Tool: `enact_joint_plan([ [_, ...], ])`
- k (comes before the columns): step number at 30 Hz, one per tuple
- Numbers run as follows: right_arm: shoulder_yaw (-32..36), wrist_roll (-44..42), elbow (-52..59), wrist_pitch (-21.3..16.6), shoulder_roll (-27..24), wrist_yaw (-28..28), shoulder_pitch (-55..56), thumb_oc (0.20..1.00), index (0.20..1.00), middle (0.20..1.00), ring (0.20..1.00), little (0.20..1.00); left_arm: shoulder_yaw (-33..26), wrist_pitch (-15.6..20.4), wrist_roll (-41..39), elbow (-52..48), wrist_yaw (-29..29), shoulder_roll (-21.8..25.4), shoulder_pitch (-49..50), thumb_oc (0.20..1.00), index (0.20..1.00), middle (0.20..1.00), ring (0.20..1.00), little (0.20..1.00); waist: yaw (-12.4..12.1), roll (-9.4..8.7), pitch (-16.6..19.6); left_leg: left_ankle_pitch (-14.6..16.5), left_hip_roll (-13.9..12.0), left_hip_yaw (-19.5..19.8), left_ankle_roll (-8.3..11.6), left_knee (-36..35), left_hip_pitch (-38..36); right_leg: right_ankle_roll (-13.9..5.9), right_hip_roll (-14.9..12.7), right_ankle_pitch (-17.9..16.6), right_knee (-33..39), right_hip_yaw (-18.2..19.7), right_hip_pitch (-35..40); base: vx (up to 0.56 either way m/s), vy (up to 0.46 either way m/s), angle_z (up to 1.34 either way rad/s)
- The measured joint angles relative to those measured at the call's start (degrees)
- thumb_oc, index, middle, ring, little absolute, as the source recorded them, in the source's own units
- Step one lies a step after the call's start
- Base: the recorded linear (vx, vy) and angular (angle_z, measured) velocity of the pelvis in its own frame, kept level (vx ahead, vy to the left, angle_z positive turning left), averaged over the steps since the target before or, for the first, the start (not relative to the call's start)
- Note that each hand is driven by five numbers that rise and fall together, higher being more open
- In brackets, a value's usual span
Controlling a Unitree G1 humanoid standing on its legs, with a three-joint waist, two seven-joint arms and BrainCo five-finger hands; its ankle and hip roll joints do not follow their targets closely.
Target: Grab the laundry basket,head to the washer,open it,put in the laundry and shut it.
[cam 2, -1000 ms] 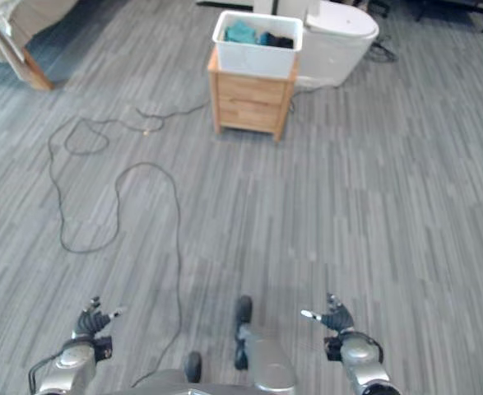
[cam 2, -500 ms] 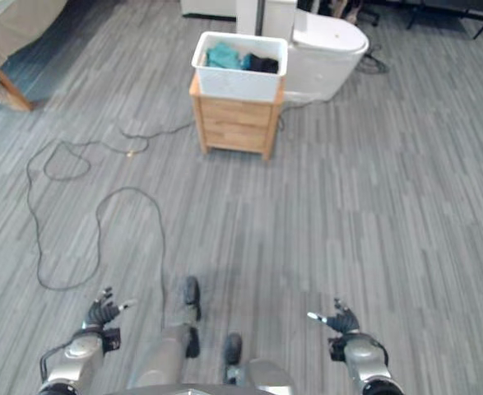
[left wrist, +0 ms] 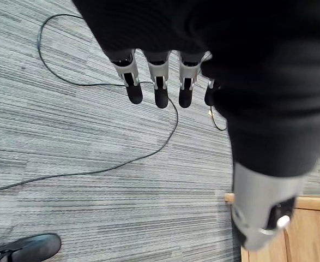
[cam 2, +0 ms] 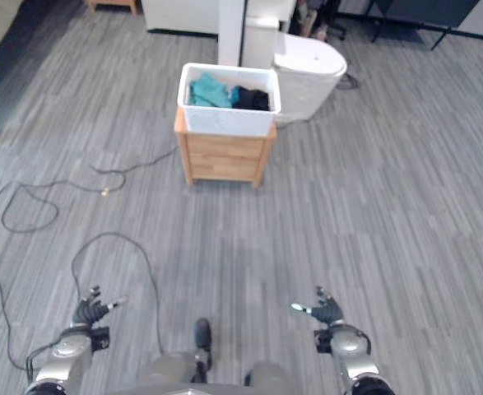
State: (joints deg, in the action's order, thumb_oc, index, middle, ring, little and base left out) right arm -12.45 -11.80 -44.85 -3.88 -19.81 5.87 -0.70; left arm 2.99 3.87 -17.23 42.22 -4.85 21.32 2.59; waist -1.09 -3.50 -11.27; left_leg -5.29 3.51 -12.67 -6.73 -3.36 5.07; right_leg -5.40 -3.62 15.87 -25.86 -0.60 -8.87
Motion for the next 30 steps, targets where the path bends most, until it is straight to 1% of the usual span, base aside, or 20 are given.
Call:
enact_joint_plan([
  [1,-0.94,-0.01,0.78,0.00,-0.03,0.09,0.00,1.000,1.000,1.000,1.000,1.000,-0.15,0.06,-0.01,0.28,-0.11,-0.43,0.05,1.000,1.000,1.000,1.000,1.000,0.23,0.13,-0.19,2.24,-0.06,-0.20,0.78,0.13,-0.63,-0.05,-0.01,-0.65,2.00,-1.42,-6.30,0.35,-0.028,-0.21],
  [4,-1.45,-0.02,1.58,0.04,0.06,0.11,-0.71,1.000,1.000,1.000,1.000,1.000,0.28,-0.24,0.01,1.56,-0.02,-0.81,1.21,1.000,1.000,1.000,1.000,1.000,1.83,0.34,-0.86,3.44,-0.21,-0.42,1.34,0.31,-2.20,-0.79,-0.36,-5.41,10.03,-4.47,-12.47,0.38,-0.104,0.08],
  [5,-1.44,0.05,1.40,0.15,0.17,0.07,-0.06,1.000,1.000,1.000,1.000,1.000,0.27,-0.18,0.04,1.59,0.00,-1.09,2.10,1.000,1.000,1.000,1.000,1.000,2.49,0.00,-1.44,5.28,0.32,0.54,1.95,0.53,-4.09,-1.37,-1.69,-9.17,18.52,-7.50,-12.96,0.53,-0.202,0.21],
  [6,-1.38,0.12,1.10,0.17,0.17,0.09,0.31,1.000,1.000,1.000,1.000,1.000,0.32,-0.21,0.04,1.75,0.02,-1.13,2.39,1.000,1.000,1.000,1.000,1.000,2.74,0.07,-1.71,5.81,0.63,0.92,2.05,0.62,-4.93,-1.44,-2.31,-10.58,20.95,-7.90,-12.85,0.42,-0.160,0.46],
  [7,-1.03,0.50,0.53,0.59,0.18,0.06,2.30,1.000,1.000,1.000,1.000,1.000,0.32,-0.19,0.17,1.60,0.04,-1.30,3.36,1.000,1.000,1.000,1.000,1.000,2.95,-0.32,-1.69,8.25,1.32,2.76,2.03,0.84,-7.97,-1.28,-3.61,-14.28,22.96,-6.74,-12.60,0.41,-0.191,0.52],
  [9,-0.87,0.50,-0.38,0.68,0.27,-0.02,2.76,1.000,1.000,1.000,1.000,1.000,0.33,-0.18,0.18,1.51,0.02,-0.98,3.60,1.000,1.000,1.000,1.000,1.000,2.86,-0.72,-1.53,9.05,1.28,3.79,2.69,1.68,-9.23,-1.34,-3.73,-15.08,22.24,-6.11,-11.38,0.44,-0.244,0.44],
  [10,-0.43,0.48,-1.28,0.68,0.21,-0.15,2.45,1.000,1.000,1.000,1.000,1.000,0.30,-0.16,0.23,1.54,0.02,-1.49,3.35,1.000,1.000,1.000,1.000,1.000,2.57,-0.29,-1.77,10.49,0.80,5.66,3.94,1.80,-10.31,-0.03,-3.00,-17.03,21.38,-5.23,-10.61,0.44,-0.354,0.84],
  [12,0.80,0.47,-2.19,1.19,0.15,-0.70,3.32,1.000,1.000,1.000,1.000,1.000,1.59,0.03,0.50,1.22,0.18,-2.09,3.59,1.000,1.000,1.000,1.000,1.000,4.43,1.48,-1.96,12.60,-2.60,9.22,6.97,6.87,-11.12,2.22,-1.09,-21.44,20.75,-6.40,-6.34,0.31,-0.286,1.24],
  [13,0.81,0.47,-3.23,1.24,0.18,-0.81,3.02,1.000,1.000,1.000,1.000,1.000,1.68,-0.02,0.49,1.62,0.23,-2.29,2.72,1.000,1.000,1.000,1.000,1.000,4.52,0.78,-2.01,13.20,-3.25,8.49,7.62,14.00,-8.23,3.39,-1.21,-22.11,20.92,-7.37,-4.86,0.15,-0.160,0.83],
  [14,1.04,0.47,-2.96,1.18,-0.24,-0.80,2.80,1.000,1.000,1.000,1.000,1.000,1.65,-0.05,0.46,1.42,0.21,-2.46,2.68,1.000,1.000,1.000,1.000,1.000,4.15,-0.04,-1.78,12.69,-3.76,7.44,8.29,19.75,-6.34,6.14,-0.80,-23.08,21.54,-7.62,-3.57,0.32,-0.250,0.27],
  [15,1.48,0.46,-2.06,0.91,-1.86,-0.71,0.27,1.000,1.000,1.000,1.000,1.000,1.59,-0.19,0.44,1.60,0.17,-3.14,3.85,1.000,1.000,1.000,1.000,1.000,3.62,1.33,-1.95,12.19,-6.98,6.90,8.80,32.14,-2.56,9.03,2.25,-21.14,22.18,-8.30,-0.54,0.33,-0.197,-0.09],
  [16,1.69,0.44,-1.32,0.85,-2.33,-0.68,-0.56,1.000,1.000,1.000,1.000,1.000,1.57,-0.15,0.27,1.61,0.13,-3.28,3.77,1.000,1.000,1.000,1.000,1.000,3.37,1.60,-1.97,12.22,-7.98,7.38,9.08,37.26,0.83,10.57,3.15,-21.25,22.70,-7.52,0.65,0.33,-0.135,-0.40],
  [18,1.95,0.43,-0.64,0.20,-2.66,-0.65,-1.84,1.000,1.000,1.000,1.000,1.000,1.57,-0.09,-0.02,1.39,0.15,-3.43,3.56,1.000,1.000,1.000,1.000,1.000,2.21,0.95,-2.13,14.25,-6.54,7.31,9.66,32.81,2.49,11.77,3.77,-20.49,24.87,-5.68,2.63,0.24,-0.052,-0.34],
  [20,2.12,0.39,-0.93,0.22,-2.81,-0.66,-2.06,1.000,1.000,1.000,1.000,1.000,1.60,-0.09,0.00,1.49,0.17,-3.77,3.07,1.000,1.000,1.000,1.000,1.000,2.49,0.91,-2.16,14.26,-5.22,6.82,9.59,26.08,3.75,12.00,3.72,-20.27,26.91,-5.40,4.62,0.23,-0.019,-0.10],
  [21,2.16,0.28,-1.37,0.43,-2.76,-0.62,-1.86,1.000,1.000,1.000,1.000,1.000,1.71,-0.08,0.00,1.47,0.20,-4.02,2.51,1.000,1.000,1.000,1.000,1.000,2.62,1.02,-2.34,12.62,-4.17,4.88,9.30,16.19,4.97,11.67,3.98,-20.39,29.50,-5.95,7.72,0.26,-0.004,-0.02],
  [23,1.47,0.09,-2.13,0.53,-2.84,-0.46,-1.04,1.000,1.000,1.000,1.000,1.000,1.69,0.01,0.01,1.45,0.19,-3.96,1.77,1.000,1.000,1.000,1.000,1.000,2.46,1.86,-2.45,8.41,-4.18,5.54,10.02,9.68,7.01,11.18,5.37,-20.07,30.47,-6.79,9.61,0.23,-0.001,-0.14],
  [25,0.62,-0.08,-3.41,0.56,-2.56,0.10,-1.61,1.000,1.000,1.000,1.000,1.000,1.71,-0.09,0.01,1.56,0.16,-3.83,1.94,1.000,1.000,1.000,1.000,1.000,2.11,2.10,-2.58,3.44,-4.73,5.68,10.65,4.00,9.16,9.01,7.02,-17.78,30.49,-6.59,11.53,0.31,0.046,-0.27],
  [27,0.74,-0.08,-4.22,0.65,-2.37,0.51,-1.23,1.000,1.000,1.000,1.000,1.000,1.66,-0.09,0.02,2.23,0.17,-3.88,1.37,1.000,1.000,1.000,1.000,1.000,2.32,2.11,-3.00,0.25,-5.02,5.27,10.72,3.11,11.89,7.88,8.06,-14.82,30.49,-6.81,14.21,0.37,0.107,-0.04],
  [29,0.87,-0.08,-5.70,1.07,-2.41,0.61,-1.20,1.000,1.000,1.000,1.000,1.000,1.62,-0.27,0.02,4.02,0.14,-4.20,0.88,1.000,1.000,1.000,1.000,1.000,2.31,2.12,-3.06,-0.81,-5.35,4.85,9.83,0.42,12.02,8.51,9.00,-13.91,30.47,-6.57,16.74,0.35,0.153,-0.05],
  [30,0.87,-0.08,-5.72,1.25,-2.39,0.62,-1.15,1.000,1.000,1.000,1.000,1.000,1.61,-0.27,0.02,3.98,0.13,-4.20,0.89,1.000,1.000,1.000,1.000,1.000,2.19,1.83,-3.14,-1.08,-5.75,3.74,9.46,0.78,12.33,8.00,9.12,-13.58,30.47,-6.17,17.70,0.35,0.202,-0.28],
])
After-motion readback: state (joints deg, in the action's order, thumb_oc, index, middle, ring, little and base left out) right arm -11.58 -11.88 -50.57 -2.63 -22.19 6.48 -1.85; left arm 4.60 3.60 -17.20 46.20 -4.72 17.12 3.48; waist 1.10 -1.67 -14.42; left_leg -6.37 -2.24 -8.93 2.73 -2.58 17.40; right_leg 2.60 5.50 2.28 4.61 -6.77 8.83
